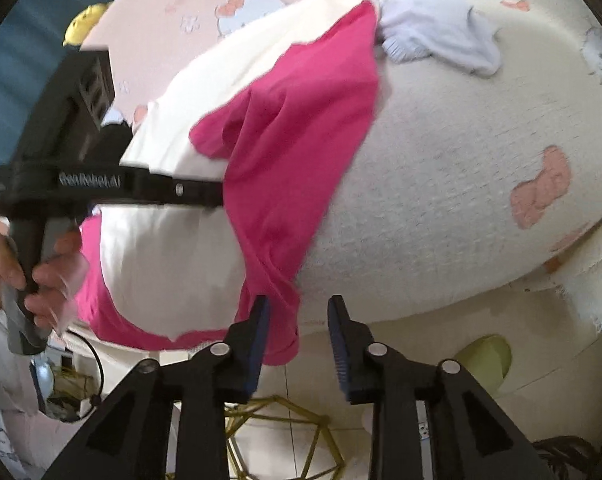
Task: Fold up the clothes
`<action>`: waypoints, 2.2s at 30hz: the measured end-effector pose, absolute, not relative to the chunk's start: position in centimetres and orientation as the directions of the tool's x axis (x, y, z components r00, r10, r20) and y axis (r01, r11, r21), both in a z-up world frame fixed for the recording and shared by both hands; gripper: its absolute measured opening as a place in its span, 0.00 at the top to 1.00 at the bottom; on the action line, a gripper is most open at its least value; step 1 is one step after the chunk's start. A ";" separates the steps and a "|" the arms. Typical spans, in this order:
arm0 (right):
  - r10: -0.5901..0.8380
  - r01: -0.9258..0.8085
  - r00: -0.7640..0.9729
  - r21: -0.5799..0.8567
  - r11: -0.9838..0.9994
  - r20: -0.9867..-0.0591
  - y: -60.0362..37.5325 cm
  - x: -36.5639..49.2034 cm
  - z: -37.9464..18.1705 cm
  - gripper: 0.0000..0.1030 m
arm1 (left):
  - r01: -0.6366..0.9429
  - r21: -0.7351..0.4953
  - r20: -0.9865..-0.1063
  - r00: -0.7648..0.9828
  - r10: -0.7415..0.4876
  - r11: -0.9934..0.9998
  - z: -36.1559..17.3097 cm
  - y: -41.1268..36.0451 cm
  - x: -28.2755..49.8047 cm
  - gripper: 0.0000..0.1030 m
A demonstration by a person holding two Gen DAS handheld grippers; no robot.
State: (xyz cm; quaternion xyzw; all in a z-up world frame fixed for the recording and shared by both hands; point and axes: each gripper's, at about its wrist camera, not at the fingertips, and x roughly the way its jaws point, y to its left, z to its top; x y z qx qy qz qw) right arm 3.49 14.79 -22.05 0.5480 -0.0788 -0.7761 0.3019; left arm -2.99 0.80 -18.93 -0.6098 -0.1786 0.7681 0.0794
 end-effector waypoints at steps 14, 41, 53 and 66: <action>-0.607 0.468 -0.200 0.469 -0.749 -0.769 13.5 4.4 -21.1 0.88 | 0.210 -0.501 -0.860 -0.232 0.455 -0.840 -18.3 -0.5 -2.5 0.86; -0.605 0.494 -0.157 0.468 -0.733 -0.781 11.2 4.5 -20.3 0.88 | 0.098 -0.371 -0.905 -0.261 0.336 -0.924 -19.2 4.1 -3.6 0.61; -0.543 0.359 -0.224 0.450 -0.818 -0.809 16.0 4.4 -20.7 0.85 | 0.044 -0.276 -0.928 -0.272 0.254 -0.960 -19.3 4.8 -3.2 0.69; -0.559 0.453 -0.184 0.435 -0.778 -0.808 13.7 5.3 -21.6 0.64 | 0.031 -0.267 -0.930 -0.269 0.249 -0.963 -19.6 4.1 -3.2 0.69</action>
